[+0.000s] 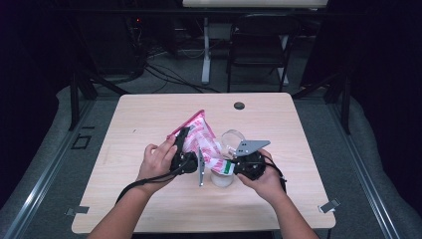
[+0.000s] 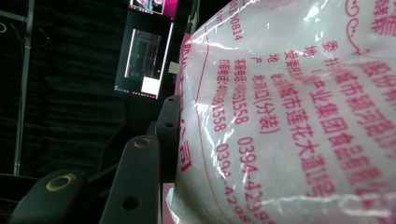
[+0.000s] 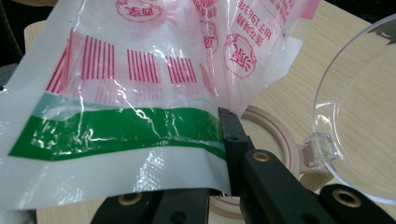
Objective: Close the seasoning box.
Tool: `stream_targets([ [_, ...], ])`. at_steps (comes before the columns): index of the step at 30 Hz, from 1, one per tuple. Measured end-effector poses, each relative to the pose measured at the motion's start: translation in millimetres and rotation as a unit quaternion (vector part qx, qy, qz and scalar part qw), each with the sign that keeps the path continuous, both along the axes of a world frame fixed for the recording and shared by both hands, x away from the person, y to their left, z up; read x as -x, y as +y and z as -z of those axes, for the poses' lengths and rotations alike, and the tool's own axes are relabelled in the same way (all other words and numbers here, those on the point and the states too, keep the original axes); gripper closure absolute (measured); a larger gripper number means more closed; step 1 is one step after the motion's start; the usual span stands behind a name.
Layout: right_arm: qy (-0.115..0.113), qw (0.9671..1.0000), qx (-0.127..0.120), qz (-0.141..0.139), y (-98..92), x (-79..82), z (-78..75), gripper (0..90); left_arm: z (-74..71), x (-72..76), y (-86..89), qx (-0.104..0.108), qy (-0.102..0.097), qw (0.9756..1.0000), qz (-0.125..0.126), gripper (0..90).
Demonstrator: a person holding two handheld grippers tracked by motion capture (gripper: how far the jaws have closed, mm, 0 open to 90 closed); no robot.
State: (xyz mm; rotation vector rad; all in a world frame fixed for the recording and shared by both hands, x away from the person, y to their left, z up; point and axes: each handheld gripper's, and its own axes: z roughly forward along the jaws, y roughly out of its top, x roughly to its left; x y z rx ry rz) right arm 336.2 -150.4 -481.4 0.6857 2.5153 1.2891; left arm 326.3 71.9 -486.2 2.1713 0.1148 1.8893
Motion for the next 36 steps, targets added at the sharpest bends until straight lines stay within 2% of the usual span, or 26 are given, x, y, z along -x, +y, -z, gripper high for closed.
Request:
stream_targets([
  [15,0.000,0.9999,0.012,0.000,2.8,-0.1,2.4,90.0,-2.7,1.2,-1.0,0.002,-0.006,1.0000,0.003,63.0],
  [36,-0.001,0.9999,0.011,0.004,3.3,-0.9,4.3,90.0,-6.0,2.9,-2.8,0.001,-0.013,0.9999,0.006,63.3],
])
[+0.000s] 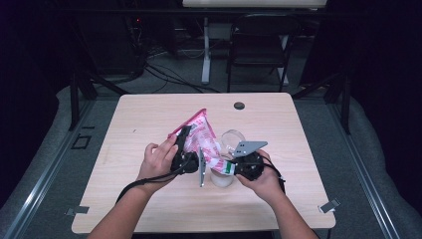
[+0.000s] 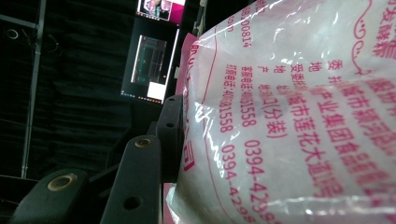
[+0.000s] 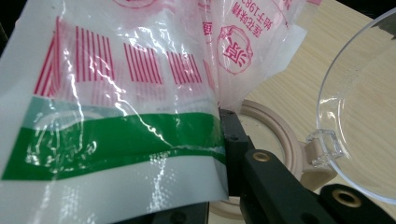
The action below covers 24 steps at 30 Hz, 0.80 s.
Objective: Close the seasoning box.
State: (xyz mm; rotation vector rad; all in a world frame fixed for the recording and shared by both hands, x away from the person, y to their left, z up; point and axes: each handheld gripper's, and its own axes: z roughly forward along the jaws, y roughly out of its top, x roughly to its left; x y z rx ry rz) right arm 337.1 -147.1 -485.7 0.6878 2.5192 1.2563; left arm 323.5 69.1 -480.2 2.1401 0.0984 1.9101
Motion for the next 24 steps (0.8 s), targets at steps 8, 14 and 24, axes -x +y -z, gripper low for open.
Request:
stream_targets([
  [8,0.000,1.0000,-0.003,0.002,-0.3,-0.1,0.1,90.0,-1.1,0.1,-1.0,0.002,0.001,1.0000,0.001,63.3],
  [14,0.001,1.0000,-0.005,0.002,-0.6,-0.3,0.3,90.0,-1.8,0.1,-1.6,0.000,-0.003,1.0000,0.002,63.4],
  [24,0.002,1.0000,-0.002,0.003,-1.2,-0.8,0.5,90.0,-1.6,-0.3,-2.0,0.000,-0.001,1.0000,0.003,63.4],
])
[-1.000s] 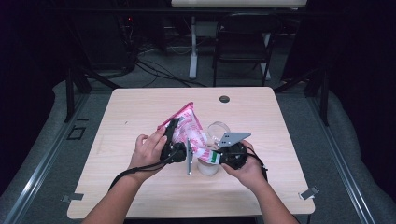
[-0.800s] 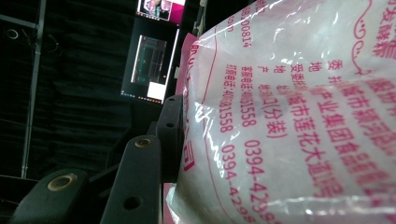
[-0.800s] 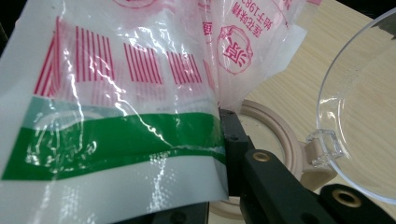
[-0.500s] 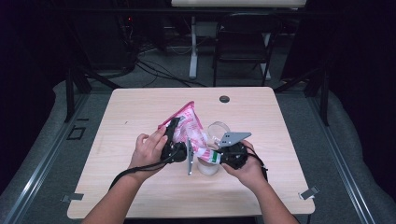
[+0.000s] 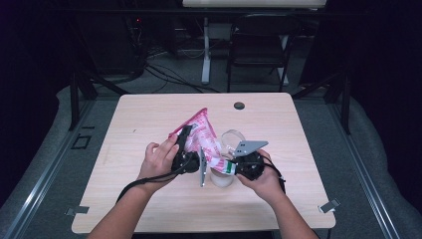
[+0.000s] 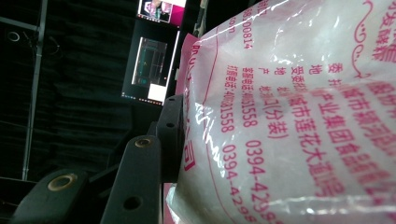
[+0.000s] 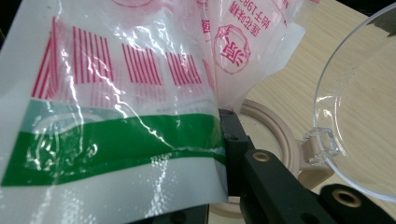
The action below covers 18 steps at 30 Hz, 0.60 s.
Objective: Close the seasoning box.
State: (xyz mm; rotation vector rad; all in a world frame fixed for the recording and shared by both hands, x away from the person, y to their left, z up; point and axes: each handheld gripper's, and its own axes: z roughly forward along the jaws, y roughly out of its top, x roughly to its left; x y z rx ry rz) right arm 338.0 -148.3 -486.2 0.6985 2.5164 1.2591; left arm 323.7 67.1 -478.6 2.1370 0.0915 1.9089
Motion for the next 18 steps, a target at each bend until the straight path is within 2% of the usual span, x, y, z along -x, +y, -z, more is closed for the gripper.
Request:
stream_targets([
  [7,0.000,1.0000,0.000,0.001,-0.5,-0.3,0.0,90.0,0.1,-0.1,-0.8,0.003,0.003,1.0000,-0.001,63.4],
  [18,0.000,1.0000,-0.001,0.001,-0.9,-0.4,0.1,90.0,-0.5,-0.3,-1.2,0.001,-0.002,1.0000,0.003,63.4],
])
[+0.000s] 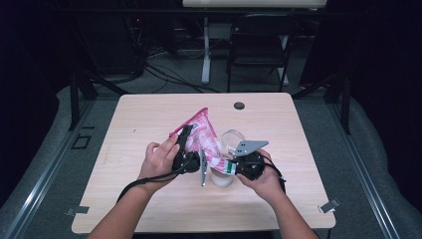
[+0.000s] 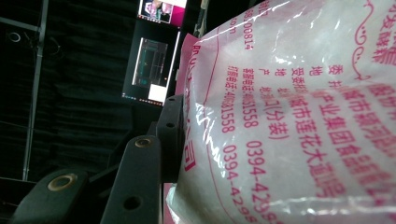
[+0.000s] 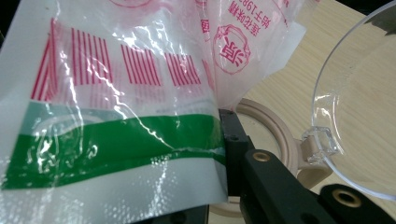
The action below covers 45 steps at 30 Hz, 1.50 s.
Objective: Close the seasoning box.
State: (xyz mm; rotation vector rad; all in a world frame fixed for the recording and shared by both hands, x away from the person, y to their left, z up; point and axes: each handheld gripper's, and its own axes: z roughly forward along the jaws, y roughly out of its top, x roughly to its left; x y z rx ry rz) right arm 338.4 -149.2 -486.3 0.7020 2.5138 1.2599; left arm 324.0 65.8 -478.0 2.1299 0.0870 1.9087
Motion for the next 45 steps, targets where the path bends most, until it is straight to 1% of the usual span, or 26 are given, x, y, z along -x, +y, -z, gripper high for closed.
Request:
stream_targets([
  [13,0.002,1.0000,0.000,0.000,-0.3,-0.6,0.8,90.0,0.1,0.4,-0.9,-0.002,-0.002,1.0000,0.000,63.4],
  [18,0.003,1.0000,0.000,0.000,-0.4,-0.6,0.9,90.0,0.1,1.0,-1.4,-0.002,0.002,1.0000,-0.002,63.3],
  [19,0.003,1.0000,0.000,0.000,-0.5,-0.7,0.9,90.0,-0.5,1.1,-1.6,-0.005,-0.002,1.0000,-0.002,63.3],
  [29,0.003,1.0000,-0.001,0.000,-0.1,-0.7,1.3,90.0,-1.4,1.3,-1.8,-0.012,-0.001,0.9999,-0.002,63.3],
  [45,0.004,1.0000,0.001,0.000,0.0,-0.8,1.8,90.0,-2.7,0.3,-2.5,-0.033,0.000,0.9994,0.003,63.3],
])
